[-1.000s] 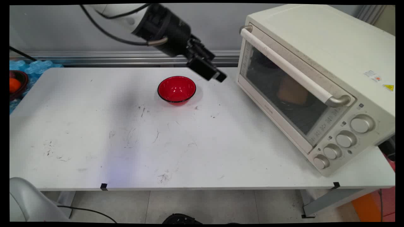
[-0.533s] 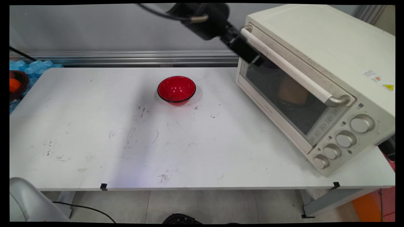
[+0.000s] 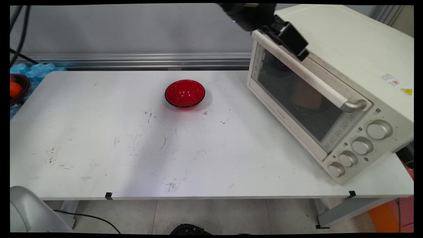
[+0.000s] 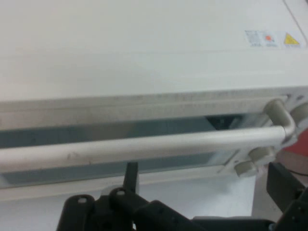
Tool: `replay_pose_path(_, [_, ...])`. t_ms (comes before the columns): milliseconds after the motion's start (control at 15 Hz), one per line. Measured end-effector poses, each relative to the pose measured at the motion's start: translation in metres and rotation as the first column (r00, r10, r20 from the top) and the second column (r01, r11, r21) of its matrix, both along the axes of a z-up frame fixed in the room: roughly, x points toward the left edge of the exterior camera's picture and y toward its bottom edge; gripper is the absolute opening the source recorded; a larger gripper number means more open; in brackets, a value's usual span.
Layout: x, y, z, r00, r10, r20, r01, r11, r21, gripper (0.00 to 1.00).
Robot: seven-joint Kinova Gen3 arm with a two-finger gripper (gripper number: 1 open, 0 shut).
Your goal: Open the oven
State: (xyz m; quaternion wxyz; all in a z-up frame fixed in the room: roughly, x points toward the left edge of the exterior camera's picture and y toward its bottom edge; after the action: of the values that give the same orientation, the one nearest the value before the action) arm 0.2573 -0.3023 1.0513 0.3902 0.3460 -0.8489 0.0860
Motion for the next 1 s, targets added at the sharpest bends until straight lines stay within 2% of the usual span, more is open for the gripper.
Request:
replay_pose_path(200, [-0.019,-0.012,0.002,1.0,0.026,0.015,-0.026,1.0,0.005,1.0])
replay_pose_path(267, [-0.026,-0.016,0.001,0.999,0.037,0.023,-0.038,0.999,0.004,0.0])
replay_pose_path(533, [-0.045,-0.027,-0.001,0.996,0.077,0.053,-0.077,0.997,-0.003,0.0])
replay_pose_path(1000, [-0.073,-0.04,-0.011,0.979,0.164,0.118,-0.165,0.986,-0.005,0.0])
